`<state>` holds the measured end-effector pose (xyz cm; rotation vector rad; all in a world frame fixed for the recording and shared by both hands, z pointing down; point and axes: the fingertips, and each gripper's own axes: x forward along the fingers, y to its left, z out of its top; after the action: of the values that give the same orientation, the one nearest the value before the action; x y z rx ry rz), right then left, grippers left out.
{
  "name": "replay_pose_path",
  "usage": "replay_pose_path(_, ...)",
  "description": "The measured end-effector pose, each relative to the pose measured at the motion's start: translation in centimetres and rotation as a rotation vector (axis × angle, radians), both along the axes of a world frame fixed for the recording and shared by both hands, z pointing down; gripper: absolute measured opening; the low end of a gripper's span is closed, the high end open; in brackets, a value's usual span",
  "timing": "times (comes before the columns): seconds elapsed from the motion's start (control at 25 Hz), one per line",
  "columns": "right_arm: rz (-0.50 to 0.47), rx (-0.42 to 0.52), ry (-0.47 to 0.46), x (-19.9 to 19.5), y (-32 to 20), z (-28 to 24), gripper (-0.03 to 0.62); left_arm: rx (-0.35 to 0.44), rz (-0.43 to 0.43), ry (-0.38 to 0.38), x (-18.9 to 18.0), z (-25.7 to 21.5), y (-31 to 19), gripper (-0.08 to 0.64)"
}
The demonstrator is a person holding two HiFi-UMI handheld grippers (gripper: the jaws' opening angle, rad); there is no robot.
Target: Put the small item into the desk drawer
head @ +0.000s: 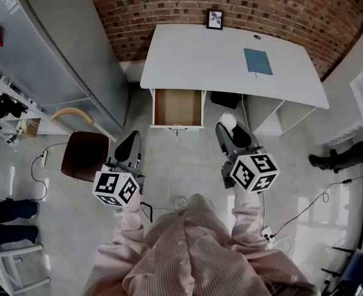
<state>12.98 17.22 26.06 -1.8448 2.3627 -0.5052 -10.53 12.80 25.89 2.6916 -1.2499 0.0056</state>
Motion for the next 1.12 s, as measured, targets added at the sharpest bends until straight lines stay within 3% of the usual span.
replay_pose_path(0.32, -0.031, -0.044, 0.002, -0.5, -3.7, 1.9, 0.164, -0.058, -0.01, 0.015, 0.3, 2.4, -2.8, 0.0)
replay_pose_path(0.6, -0.065, -0.11, 0.047, -0.7, -10.0, 4.6, 0.164, -0.123, -0.045, 0.011, 0.5, 5.1, -8.0, 0.0)
replay_pose_path(1.12, -0.377, -0.316, 0.159, -3.6, -23.1, 13.1, 0.164, -0.341, -0.128, 0.009, 3.0, 13.4, -18.5, 0.0)
